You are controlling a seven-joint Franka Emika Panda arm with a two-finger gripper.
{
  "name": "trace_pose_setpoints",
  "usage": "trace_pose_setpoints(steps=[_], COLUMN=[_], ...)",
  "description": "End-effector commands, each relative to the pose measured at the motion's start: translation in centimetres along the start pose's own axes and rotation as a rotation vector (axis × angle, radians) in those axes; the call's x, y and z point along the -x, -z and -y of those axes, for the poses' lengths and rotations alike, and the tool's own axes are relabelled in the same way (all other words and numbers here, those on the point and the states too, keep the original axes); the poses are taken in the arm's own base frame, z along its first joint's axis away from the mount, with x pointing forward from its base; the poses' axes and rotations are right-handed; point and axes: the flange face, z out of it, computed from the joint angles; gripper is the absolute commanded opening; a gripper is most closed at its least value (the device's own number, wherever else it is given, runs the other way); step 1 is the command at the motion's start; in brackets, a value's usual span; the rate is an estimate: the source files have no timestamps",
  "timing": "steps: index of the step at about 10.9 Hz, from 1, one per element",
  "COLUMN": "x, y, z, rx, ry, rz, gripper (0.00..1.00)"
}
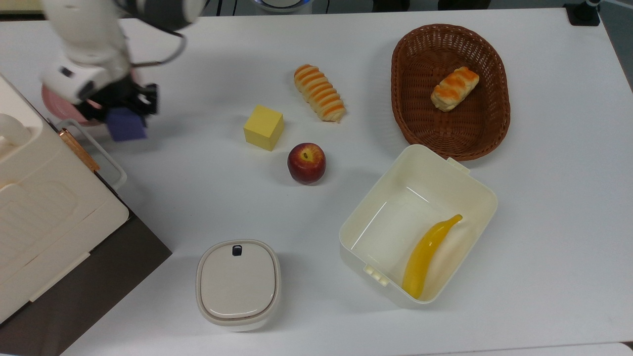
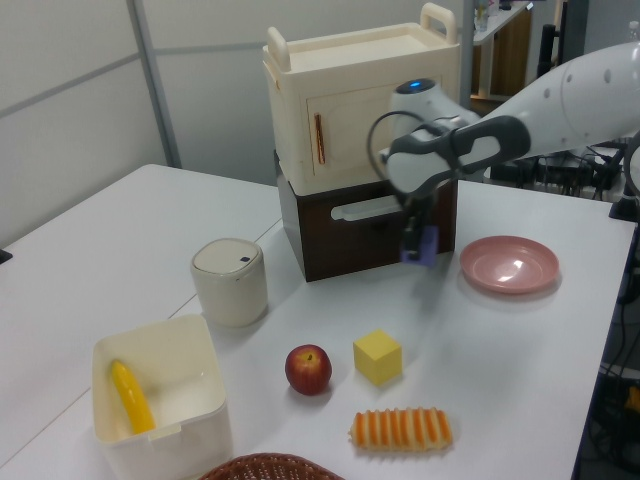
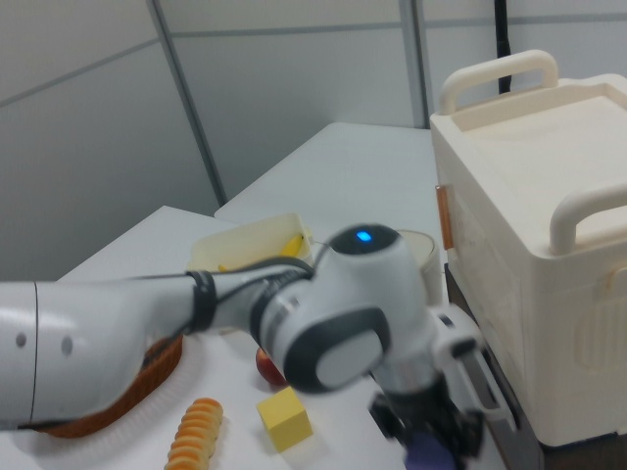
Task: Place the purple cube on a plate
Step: 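Lift the purple cube and carry it over the pink plate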
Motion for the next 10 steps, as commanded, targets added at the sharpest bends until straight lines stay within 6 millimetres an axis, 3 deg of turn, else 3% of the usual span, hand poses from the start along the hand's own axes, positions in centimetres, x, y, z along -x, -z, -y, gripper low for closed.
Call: trace_pose_setpoints(steps=[1,3,6,8,10], x=[6.5,10.8,12.6,12.3,10.5], y=[-1.2,-2.4,-2.7,-2.6,-0.5], z=[-5.9,-8.6,-9.9,-9.6,-8.0], rx=[-0.027,-0.086,-0.103,-0.104,-0.102], ry=[0.041,0.078,0.057,0.047,0.03], rz=[0.051,0.11,0.125,0.123,0.108], gripper=[0.51,0.52,1.0,1.0,1.0])
